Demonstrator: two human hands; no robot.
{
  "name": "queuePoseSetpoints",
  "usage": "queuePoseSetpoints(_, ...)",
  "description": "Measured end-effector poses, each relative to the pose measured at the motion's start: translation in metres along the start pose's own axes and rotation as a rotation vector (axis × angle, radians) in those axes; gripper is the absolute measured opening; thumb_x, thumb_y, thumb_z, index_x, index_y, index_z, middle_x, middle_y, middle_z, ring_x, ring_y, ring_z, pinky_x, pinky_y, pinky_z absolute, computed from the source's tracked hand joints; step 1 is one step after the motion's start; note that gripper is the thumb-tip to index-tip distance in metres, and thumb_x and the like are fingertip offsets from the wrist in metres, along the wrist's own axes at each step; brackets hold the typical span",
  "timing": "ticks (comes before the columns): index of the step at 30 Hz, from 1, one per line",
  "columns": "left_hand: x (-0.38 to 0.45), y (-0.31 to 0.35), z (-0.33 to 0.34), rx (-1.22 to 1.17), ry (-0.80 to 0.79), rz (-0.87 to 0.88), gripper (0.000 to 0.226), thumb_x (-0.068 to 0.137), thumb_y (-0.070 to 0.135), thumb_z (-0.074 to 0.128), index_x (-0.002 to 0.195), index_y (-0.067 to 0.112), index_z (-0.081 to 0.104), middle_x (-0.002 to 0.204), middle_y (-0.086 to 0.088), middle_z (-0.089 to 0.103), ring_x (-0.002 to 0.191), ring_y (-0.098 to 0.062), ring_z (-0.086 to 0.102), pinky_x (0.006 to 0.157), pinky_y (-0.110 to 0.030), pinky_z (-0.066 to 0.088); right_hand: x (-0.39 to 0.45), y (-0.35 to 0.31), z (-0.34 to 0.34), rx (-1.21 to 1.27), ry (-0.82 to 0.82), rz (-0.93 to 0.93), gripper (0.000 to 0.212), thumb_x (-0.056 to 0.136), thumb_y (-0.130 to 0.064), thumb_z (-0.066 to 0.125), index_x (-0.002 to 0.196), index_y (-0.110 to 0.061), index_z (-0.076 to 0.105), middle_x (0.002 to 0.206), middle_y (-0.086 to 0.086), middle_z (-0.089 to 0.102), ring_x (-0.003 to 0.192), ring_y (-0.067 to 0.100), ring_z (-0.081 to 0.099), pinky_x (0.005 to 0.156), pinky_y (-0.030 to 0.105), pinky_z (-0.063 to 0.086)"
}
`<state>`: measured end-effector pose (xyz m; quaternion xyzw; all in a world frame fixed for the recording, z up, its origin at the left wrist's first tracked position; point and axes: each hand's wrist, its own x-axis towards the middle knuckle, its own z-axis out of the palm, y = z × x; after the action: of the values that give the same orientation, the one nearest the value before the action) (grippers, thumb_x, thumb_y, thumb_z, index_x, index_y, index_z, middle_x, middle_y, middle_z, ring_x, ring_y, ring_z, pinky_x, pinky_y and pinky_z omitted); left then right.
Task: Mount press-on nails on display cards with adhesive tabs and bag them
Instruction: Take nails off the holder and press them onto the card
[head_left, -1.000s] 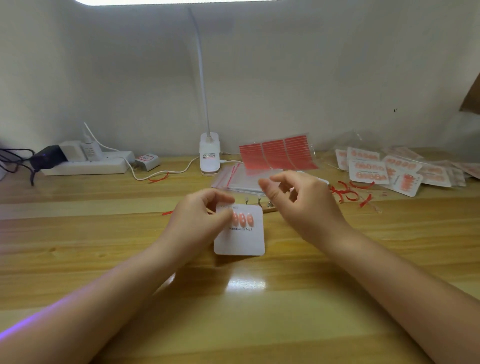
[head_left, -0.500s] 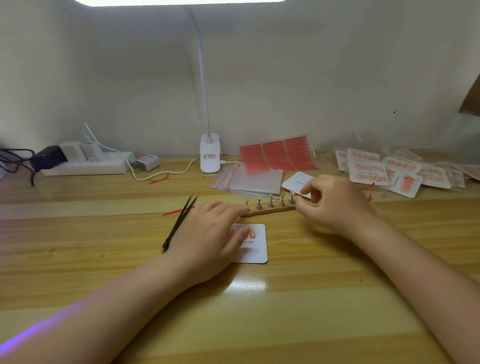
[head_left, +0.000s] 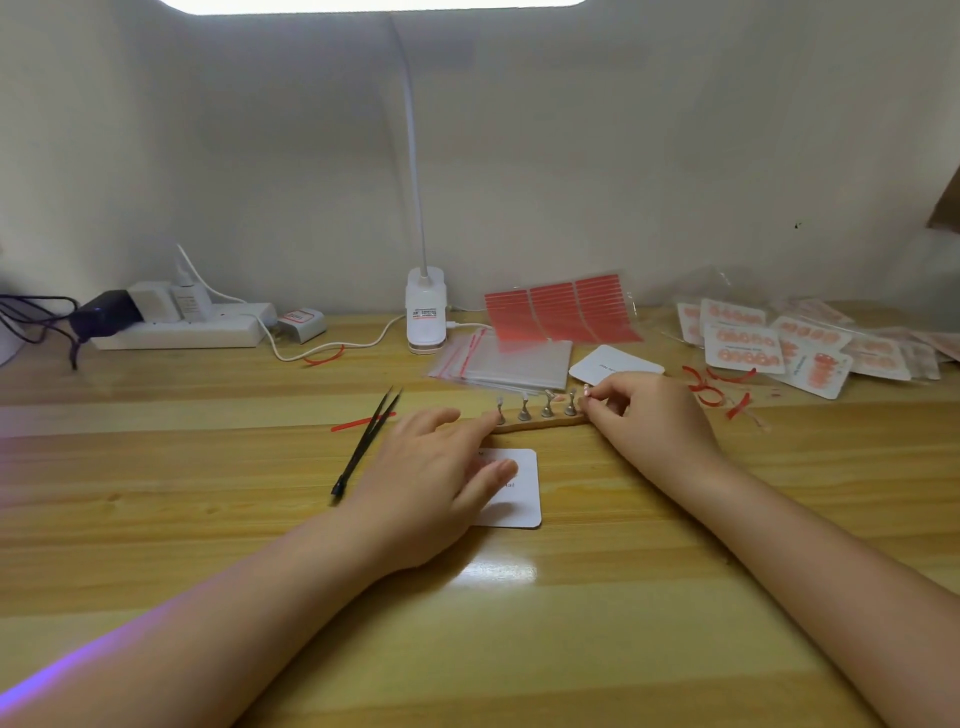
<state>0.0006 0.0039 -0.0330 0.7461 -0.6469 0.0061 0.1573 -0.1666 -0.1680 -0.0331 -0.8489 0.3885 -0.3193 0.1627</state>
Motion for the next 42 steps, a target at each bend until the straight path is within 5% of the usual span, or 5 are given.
queuePoseSetpoints(6, -0.001, -0.004, -0.004, -0.352, 0.349, 0.025, 0.01, 0.09, 0.025, 0.068, 0.099, 0.028, 0.069, 0.104, 0.017, 0.065, 0.107, -0.006, 0.056, 0.092, -0.028, 0.045, -0.007, -0.016, -0.004, 0.063, 0.218, -0.152, 0.007, 0.091, -0.016, 0.06, 0.085, -0.016, 0.064, 0.08, -0.007, 0.056, 0.069, 0.013, 0.053, 0.058, 0.032, 0.045)
queuePoseSetpoints(10, 0.0, -0.007, -0.007, -0.444, 0.437, -0.06, 0.029, 0.085, 0.022, 0.073, 0.075, 0.045, 0.059, 0.079, 0.026, 0.062, 0.09, 0.003, 0.055, 0.075, -0.005, 0.036, -0.017, -0.036, -0.002, 0.198, 0.158, -0.223, 0.01, 0.095, -0.02, 0.057, 0.091, -0.015, 0.065, 0.086, -0.003, 0.06, 0.067, 0.012, 0.057, 0.062, 0.031, 0.049)
queuePoseSetpoints(17, 0.001, -0.005, -0.005, -0.432, 0.495, 0.002, 0.011, 0.093, 0.02, 0.063, 0.096, 0.023, 0.073, 0.093, 0.015, 0.068, 0.094, -0.004, 0.06, 0.084, -0.02, 0.044, -0.029, -0.055, 0.007, 0.366, -0.006, -0.263, 0.005, 0.088, -0.014, 0.069, 0.09, -0.014, 0.074, 0.072, -0.017, 0.063, 0.067, 0.0, 0.06, 0.063, 0.014, 0.045)
queuePoseSetpoints(21, 0.0, -0.001, -0.004, -0.405, 0.481, 0.063, 0.036, 0.091, 0.032, 0.056, 0.122, 0.016, 0.066, 0.113, 0.004, 0.068, 0.101, -0.016, 0.062, 0.09, -0.04, 0.049, -0.032, -0.058, 0.009, 0.38, -0.023, -0.321, 0.006, 0.084, -0.009, 0.073, 0.089, -0.011, 0.076, 0.073, -0.013, 0.068, 0.067, 0.001, 0.063, 0.066, 0.016, 0.048)
queuePoseSetpoints(42, 0.001, -0.004, -0.001, -0.421, 0.483, 0.116, 0.032, 0.091, 0.045, 0.05, 0.099, 0.027, 0.075, 0.096, 0.018, 0.071, 0.095, -0.007, 0.064, 0.086, -0.042, 0.045, -0.032, -0.054, 0.011, 0.378, -0.074, -0.469, 0.003, 0.085, -0.008, 0.072, 0.087, -0.007, 0.072, 0.072, 0.0, 0.069, 0.066, 0.011, 0.066, 0.063, 0.036, 0.054)
